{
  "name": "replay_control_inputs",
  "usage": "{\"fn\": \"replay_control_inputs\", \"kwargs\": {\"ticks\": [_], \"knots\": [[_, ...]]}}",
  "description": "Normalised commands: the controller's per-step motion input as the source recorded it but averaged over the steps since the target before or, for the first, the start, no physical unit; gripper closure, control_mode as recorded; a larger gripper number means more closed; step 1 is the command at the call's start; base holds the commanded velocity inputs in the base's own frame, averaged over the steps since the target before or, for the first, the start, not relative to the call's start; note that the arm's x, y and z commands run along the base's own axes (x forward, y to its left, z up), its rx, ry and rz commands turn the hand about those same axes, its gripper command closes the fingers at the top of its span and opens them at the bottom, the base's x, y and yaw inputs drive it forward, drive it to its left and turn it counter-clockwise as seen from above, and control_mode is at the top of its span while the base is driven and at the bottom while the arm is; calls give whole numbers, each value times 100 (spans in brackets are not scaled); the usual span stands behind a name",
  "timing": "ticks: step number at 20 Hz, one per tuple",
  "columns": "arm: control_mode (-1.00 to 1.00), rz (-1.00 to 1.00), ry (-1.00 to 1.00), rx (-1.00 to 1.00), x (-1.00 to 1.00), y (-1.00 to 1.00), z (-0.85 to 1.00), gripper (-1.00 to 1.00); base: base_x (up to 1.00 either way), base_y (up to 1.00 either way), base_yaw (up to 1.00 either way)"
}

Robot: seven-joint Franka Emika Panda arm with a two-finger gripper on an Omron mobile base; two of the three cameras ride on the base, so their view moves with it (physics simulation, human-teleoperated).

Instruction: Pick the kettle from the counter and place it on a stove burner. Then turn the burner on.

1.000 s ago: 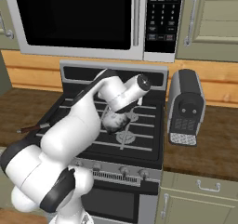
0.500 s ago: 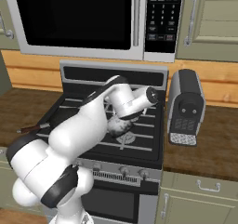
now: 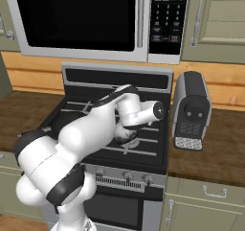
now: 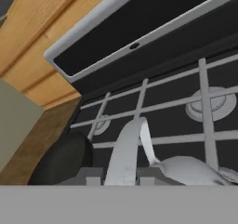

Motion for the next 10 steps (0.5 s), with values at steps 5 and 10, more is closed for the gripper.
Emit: {"fn": "replay_control_inputs", "kwargs": {"ticks": [5,10], "knots": [[-100,-3,-5,11,26,-1,-9,100,0,0,0],[-100,-10,-4,5,30,-4,0,100,0,0,0]]}}
